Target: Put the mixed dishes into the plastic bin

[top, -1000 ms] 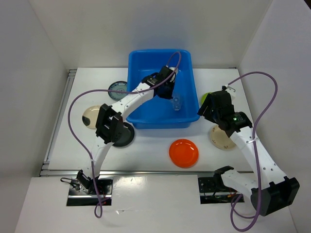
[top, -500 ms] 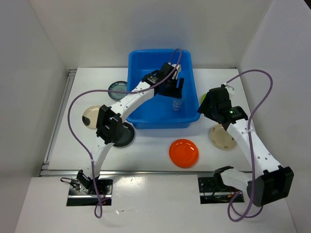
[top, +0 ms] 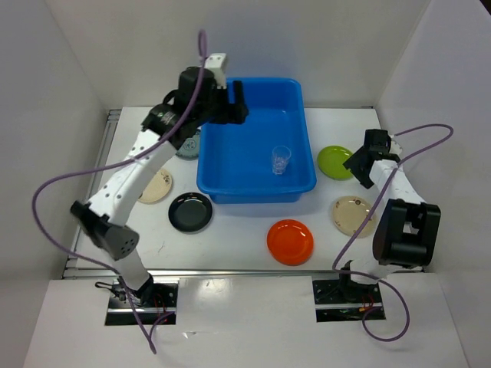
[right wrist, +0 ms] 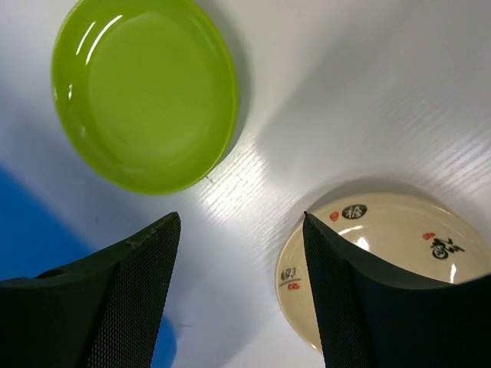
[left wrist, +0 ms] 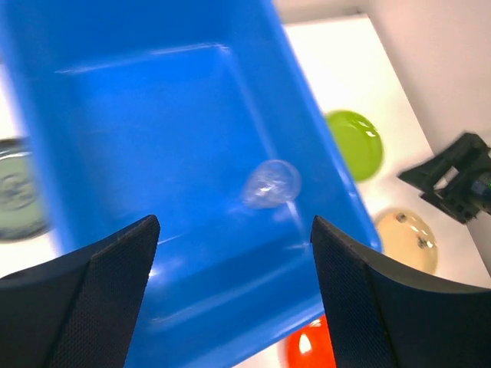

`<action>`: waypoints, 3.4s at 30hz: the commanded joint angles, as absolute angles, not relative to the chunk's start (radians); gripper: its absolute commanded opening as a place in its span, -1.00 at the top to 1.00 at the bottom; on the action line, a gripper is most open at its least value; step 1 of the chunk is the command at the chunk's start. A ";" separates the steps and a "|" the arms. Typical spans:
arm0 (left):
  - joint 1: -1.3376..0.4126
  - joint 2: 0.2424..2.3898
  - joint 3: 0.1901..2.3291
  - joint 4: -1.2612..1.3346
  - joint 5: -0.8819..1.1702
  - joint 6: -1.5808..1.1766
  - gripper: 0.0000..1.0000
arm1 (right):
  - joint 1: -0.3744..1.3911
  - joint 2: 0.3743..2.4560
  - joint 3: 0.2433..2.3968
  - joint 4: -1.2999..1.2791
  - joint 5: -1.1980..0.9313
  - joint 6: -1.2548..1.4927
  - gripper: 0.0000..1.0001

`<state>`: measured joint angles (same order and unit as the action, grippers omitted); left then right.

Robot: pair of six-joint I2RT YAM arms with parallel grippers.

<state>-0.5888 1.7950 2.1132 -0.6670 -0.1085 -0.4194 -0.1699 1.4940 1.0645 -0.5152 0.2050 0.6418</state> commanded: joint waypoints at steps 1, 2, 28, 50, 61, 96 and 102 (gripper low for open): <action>-0.531 1.697 1.906 -0.606 -0.147 -0.408 -0.75 | -0.175 1.535 1.094 -0.399 0.210 0.658 -0.41; -0.493 1.677 1.858 -0.594 -0.135 -0.408 -0.75 | -0.175 1.560 1.094 -0.388 0.210 0.669 -0.41; -0.226 1.516 1.348 -0.448 -0.069 -0.476 -0.75 | -0.184 1.853 1.114 -0.187 0.155 0.781 0.18; -0.225 1.534 1.302 -0.468 -0.078 -0.466 -0.78 | -0.184 1.689 1.015 -0.037 0.176 0.887 0.98; -0.225 1.554 1.322 -0.468 -0.046 -0.466 -0.78 | -0.184 1.508 1.014 -0.037 0.209 0.887 0.98; -0.078 1.606 1.450 -0.471 -0.103 -0.446 -0.78 | 0.328 2.460 2.525 -0.698 0.044 0.543 0.98; -0.057 1.597 1.419 -0.462 -0.094 -0.446 -0.78 | 0.328 2.589 2.717 -0.810 0.086 0.543 0.98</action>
<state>-0.0624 1.6218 1.4315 -0.4942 -0.1101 -0.4660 0.3260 2.6053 2.6133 -0.7567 0.0669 0.5545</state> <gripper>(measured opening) 0.887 0.029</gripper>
